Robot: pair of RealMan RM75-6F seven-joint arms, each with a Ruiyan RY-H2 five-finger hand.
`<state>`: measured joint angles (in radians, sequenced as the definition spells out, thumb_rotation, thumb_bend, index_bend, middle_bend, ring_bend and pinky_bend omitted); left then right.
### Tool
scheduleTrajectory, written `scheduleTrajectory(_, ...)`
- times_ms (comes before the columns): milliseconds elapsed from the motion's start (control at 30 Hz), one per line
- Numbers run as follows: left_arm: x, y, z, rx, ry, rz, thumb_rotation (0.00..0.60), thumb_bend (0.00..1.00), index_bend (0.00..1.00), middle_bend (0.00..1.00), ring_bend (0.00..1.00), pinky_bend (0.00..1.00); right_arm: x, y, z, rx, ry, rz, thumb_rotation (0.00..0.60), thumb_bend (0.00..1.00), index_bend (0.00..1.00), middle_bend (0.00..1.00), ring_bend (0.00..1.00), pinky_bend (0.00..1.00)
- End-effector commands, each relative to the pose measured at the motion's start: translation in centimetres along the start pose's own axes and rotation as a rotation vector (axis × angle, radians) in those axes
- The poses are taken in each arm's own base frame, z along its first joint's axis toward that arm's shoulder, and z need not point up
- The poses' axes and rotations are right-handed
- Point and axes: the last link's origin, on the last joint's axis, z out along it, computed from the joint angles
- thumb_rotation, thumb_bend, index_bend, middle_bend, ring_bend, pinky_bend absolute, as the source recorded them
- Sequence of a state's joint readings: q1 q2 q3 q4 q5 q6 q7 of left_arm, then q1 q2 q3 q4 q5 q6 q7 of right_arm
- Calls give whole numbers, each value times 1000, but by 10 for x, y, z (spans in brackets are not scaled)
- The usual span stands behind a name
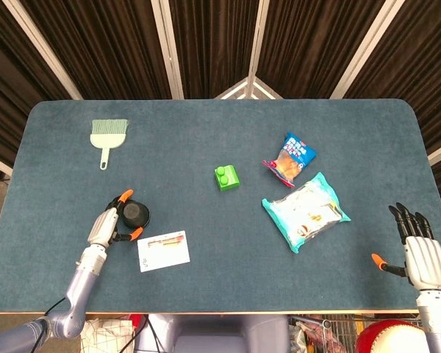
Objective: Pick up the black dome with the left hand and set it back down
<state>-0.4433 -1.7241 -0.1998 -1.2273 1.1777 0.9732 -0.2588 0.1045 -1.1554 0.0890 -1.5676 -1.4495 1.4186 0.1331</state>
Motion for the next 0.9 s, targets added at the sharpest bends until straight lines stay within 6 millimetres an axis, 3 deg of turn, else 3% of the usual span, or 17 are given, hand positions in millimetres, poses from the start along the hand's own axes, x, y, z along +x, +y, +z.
scheduleTrajectory(33,0,0,0,6,5,-1,600,539,56,367,0,0,0,1,0,-2,1,2,600,209,0,12,106,11)
scheduleTrajectory(300,12,7,-2,-14,40,-21,600,543,68,368,0,0,0,0,4,3,3,2,600,208,0,11,106,11)
scheduleTrajectory(467,27,22,-4,-58,72,-46,600,543,72,366,0,0,-1,-3,8,4,-3,3,600,209,0,11,106,11)
scheduleTrajectory(900,63,105,5,-163,71,-15,600,541,72,361,0,0,2,0,0,4,-2,12,600,209,0,11,106,11)
